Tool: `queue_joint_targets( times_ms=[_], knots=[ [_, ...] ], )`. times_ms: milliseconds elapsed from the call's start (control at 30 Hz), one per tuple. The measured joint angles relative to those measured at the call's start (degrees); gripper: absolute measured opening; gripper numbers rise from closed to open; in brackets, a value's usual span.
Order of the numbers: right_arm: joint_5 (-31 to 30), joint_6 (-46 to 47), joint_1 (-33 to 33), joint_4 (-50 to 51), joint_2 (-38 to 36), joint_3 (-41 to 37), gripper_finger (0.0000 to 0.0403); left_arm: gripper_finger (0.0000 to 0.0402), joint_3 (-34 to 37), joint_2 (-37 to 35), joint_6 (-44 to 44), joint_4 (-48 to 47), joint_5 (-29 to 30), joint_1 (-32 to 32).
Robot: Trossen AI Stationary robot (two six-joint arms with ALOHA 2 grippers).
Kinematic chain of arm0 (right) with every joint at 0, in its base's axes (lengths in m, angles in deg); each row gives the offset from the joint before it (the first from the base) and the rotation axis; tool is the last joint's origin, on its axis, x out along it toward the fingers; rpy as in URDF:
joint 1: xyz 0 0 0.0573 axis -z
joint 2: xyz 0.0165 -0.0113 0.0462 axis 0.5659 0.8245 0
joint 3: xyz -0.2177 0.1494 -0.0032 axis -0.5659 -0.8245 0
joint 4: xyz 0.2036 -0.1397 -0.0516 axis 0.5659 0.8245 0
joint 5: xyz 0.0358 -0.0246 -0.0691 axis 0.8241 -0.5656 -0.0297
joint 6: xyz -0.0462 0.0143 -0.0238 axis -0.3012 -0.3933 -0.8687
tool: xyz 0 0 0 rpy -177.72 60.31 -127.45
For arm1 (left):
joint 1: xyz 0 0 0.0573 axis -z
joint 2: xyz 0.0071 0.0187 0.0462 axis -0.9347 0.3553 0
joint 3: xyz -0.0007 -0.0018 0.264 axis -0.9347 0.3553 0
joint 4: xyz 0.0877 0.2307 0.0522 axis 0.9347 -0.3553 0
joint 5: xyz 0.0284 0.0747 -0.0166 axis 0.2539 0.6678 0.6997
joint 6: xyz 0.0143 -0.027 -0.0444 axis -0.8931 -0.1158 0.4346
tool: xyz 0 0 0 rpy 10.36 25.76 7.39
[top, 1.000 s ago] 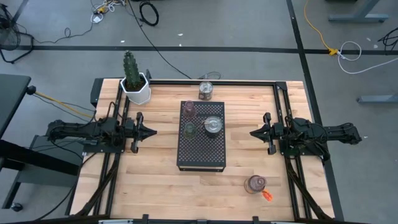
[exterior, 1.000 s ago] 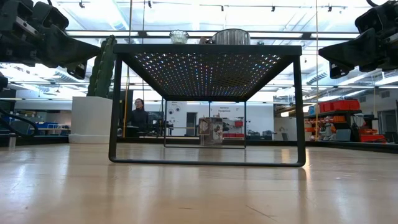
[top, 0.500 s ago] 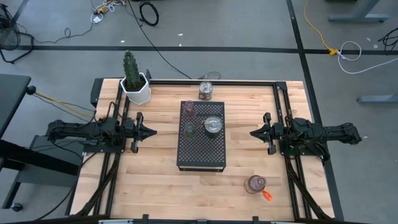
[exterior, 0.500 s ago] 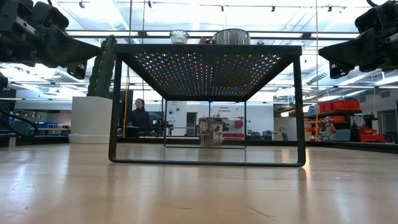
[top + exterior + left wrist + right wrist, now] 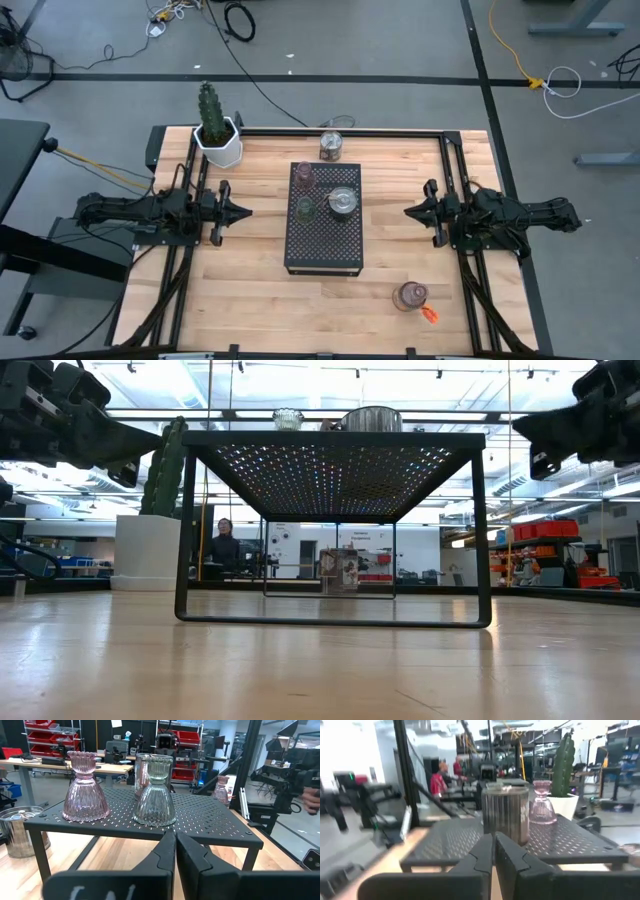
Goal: Pick & Place candle stick holders
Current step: Put the pink candle vase on the shelf
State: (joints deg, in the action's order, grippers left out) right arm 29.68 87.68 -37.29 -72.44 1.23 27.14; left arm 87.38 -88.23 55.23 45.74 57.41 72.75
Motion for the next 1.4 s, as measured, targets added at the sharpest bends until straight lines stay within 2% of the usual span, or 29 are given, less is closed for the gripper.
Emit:
queue_joint_targets(
  times_ms=[167,433,833,900,1000,1200,1400],
  knots=[
    [-0.23,5.26,0.0,-7.05,-0.02,0.0,0.0023,0.0019,0.0,0.0,-0.01,-0.01,0.01,-0.01],
    [-1.29,5.16,0.0,-20.2,-0.02,0.0,0.0023,0.0018,0.0,0.0,-0.01,-0.01,0.01,0.01],
    [-2.16,-1.06,0.0,-40.08,-0.02,0.0,0.0002,0.0018,0.0,0.0,0.0,-0.01,0.01,0.0],
    [-3.51,-1.88,0.0,-42.28,-0.02,0.0,0.0002,0.0018,0.0,0.0,0.0,-0.01,0.01,-0.01],
    [-8.74,-1.92,0.0,-45.11,-0.02,0.35,0.0001,0.0018,0.0,0.0,-0.01,-0.01,0.0,0.0],
    [-9.63,-2.4,0.02,-42.21,-0.02,6.69,0.0001,0.0018,0.0,0.0,-0.02,-0.01,-0.01,0.0],
    [-9.55,-2.4,0.01,-24.72,-0.01,18.32,0.0,0.0018,0.0,0.0,0.0,-0.01,-0.01,-0.01]
  ],
)
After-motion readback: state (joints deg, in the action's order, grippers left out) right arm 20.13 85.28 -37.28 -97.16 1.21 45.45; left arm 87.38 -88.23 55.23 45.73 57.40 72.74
